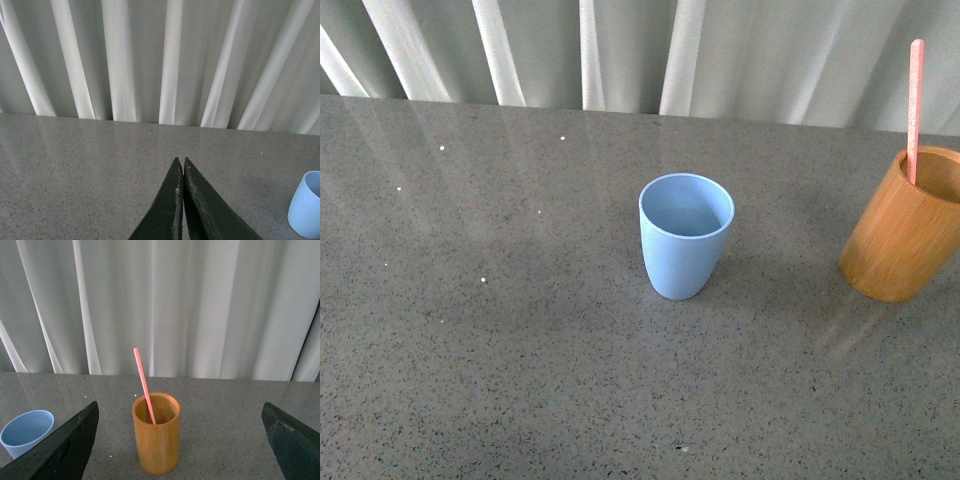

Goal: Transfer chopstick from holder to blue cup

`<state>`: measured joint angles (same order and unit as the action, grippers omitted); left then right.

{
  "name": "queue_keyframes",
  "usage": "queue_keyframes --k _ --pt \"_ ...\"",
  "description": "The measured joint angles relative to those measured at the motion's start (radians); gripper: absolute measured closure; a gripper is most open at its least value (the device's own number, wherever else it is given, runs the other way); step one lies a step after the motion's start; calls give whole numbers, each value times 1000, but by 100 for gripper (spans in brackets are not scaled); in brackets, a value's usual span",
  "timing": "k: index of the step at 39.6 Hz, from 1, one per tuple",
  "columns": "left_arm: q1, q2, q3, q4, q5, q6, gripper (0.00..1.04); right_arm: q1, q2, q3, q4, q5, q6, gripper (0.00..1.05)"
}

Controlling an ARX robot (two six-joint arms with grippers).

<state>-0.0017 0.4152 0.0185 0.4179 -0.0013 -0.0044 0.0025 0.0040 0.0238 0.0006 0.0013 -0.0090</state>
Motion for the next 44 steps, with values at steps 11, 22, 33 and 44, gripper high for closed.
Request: queue_keyframes --k 11,22,33,44 --pt "0 -146 0 -145 0 0 101 0 0 0 0 0 0 10" --pt "0 -219 0 -218 0 0 101 0 0 0 0 0 0 10" --pt "0 -388 0 -410 0 0 101 0 0 0 0 0 0 10" --pt "0 -411 0 -417 1 0 95 0 0 0 0 0 0 10"
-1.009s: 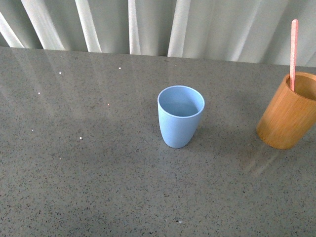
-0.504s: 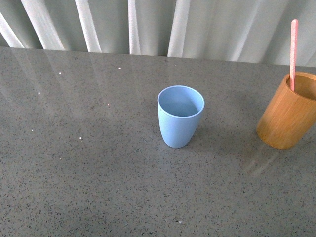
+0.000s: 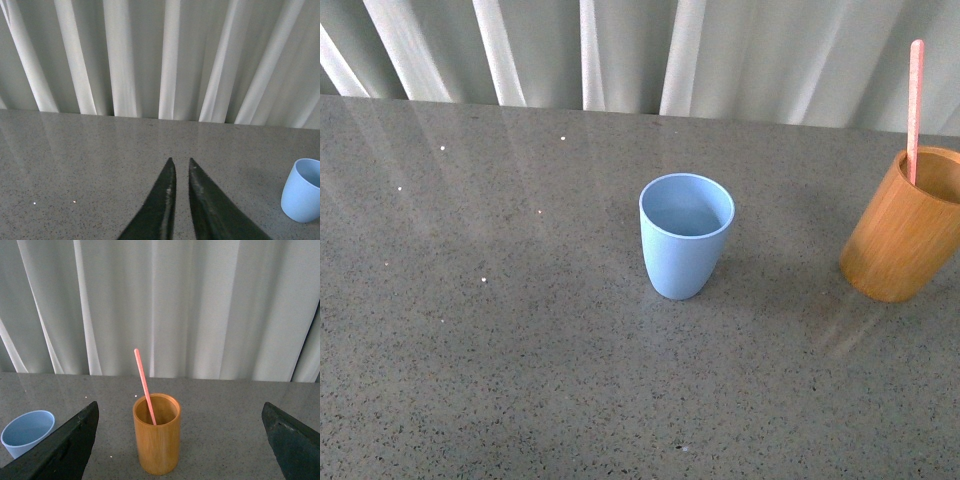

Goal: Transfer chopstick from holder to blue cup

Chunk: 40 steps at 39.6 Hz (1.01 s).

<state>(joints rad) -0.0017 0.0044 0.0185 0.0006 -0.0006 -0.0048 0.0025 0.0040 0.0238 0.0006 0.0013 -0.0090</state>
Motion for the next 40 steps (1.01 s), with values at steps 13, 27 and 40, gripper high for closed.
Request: queue_keyframes --k 13,27,40 --pt "0 -1 0 0 0 0 25 0 0 0 0 0 0 10" --pt "0 -1 0 0 -2 0 7 -249 858 82 539 -298 -134 10" --pt "0 -1 0 0 -1 0 7 -198 1424 285 867 -399 -105 10"
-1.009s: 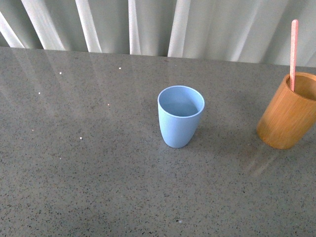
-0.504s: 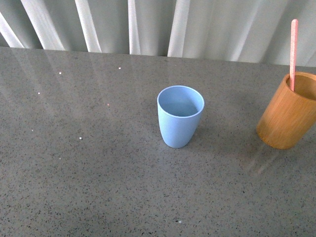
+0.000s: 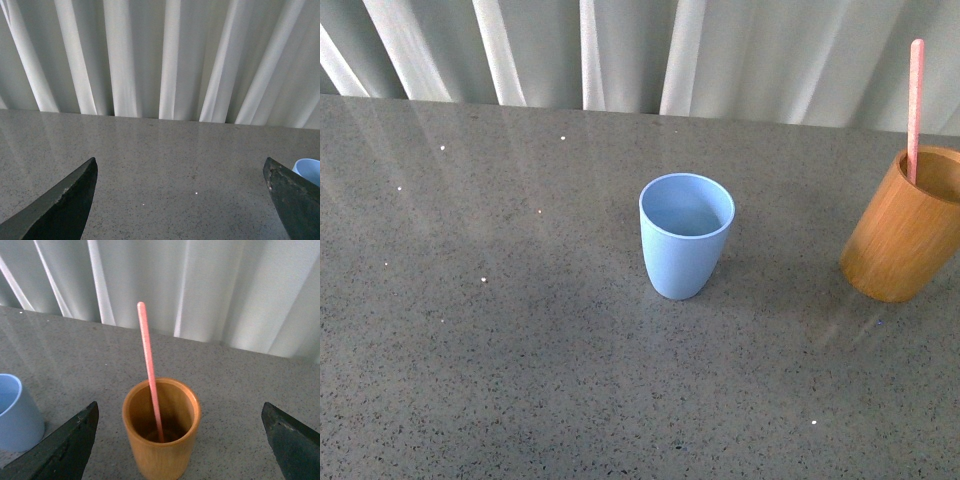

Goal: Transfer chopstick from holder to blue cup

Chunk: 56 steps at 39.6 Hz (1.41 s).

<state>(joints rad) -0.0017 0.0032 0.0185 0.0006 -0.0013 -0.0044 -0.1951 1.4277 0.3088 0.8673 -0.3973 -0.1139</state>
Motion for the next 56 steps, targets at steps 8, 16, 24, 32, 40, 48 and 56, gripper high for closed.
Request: queue_keyframes --k 8,16,24,32,40,48,56 --pt "0 0 0 0 0 0 7 3 174 137 3 -5 13 10" --pt "0 0 0 0 0 0 7 26 266 237 -13 -5 5 10" --pt "0 0 0 0 0 0 7 55 360 317 -14 14 -2 10" --pt "0 0 0 0 0 0 7 76 426 374 -11 35 -6 10" --pt "0 0 0 0 0 0 7 107 479 433 -8 38 -6 10" --pt "0 0 0 0 0 0 7 146 516 480 -14 59 -6 10" --pt "0 0 0 0 0 0 7 172 543 497 -11 77 -5 28"
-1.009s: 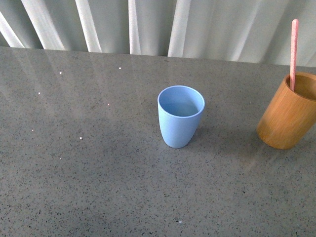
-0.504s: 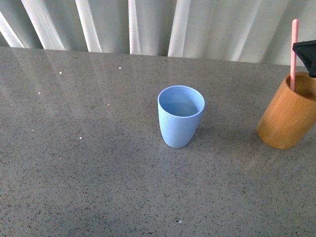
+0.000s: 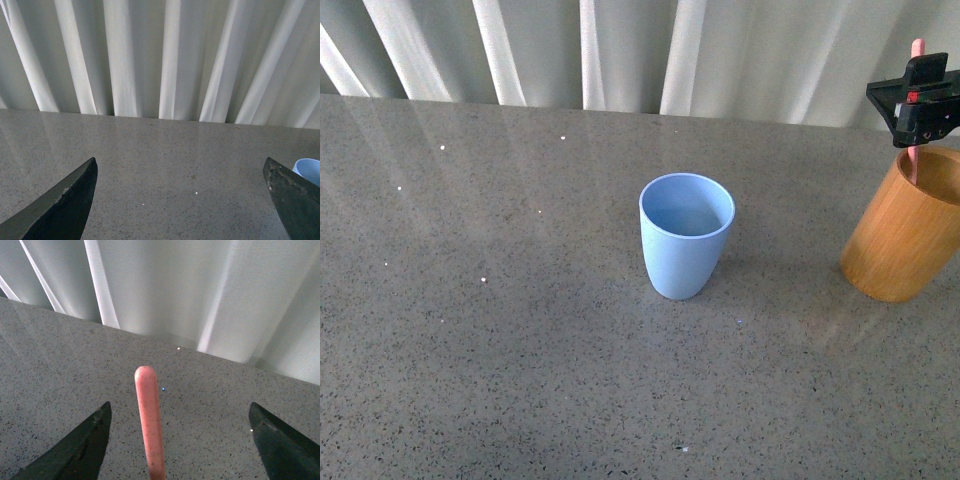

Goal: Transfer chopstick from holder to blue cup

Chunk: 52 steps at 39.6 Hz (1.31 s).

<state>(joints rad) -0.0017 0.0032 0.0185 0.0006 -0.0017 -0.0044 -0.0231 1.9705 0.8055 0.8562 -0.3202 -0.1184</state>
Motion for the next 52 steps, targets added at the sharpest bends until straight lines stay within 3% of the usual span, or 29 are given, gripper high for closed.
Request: queue_keyframes --k 8,17,33,40,47,52 --pt "0 0 0 0 0 0 7 24 0 -2 18 1 3 71" --pt "0 0 0 0 0 0 7 24 -6 -4 19 4 14 102" --pt "0 0 0 0 0 0 7 31 -129 -41 16 2 14 103" --pt "0 0 0 0 0 0 7 53 -274 -33 20 54 -63 103" --pt "0 0 0 0 0 0 7 99 -392 29 -12 75 -60 103" --pt "0 0 0 0 0 0 7 190 -494 95 -78 57 38 103"
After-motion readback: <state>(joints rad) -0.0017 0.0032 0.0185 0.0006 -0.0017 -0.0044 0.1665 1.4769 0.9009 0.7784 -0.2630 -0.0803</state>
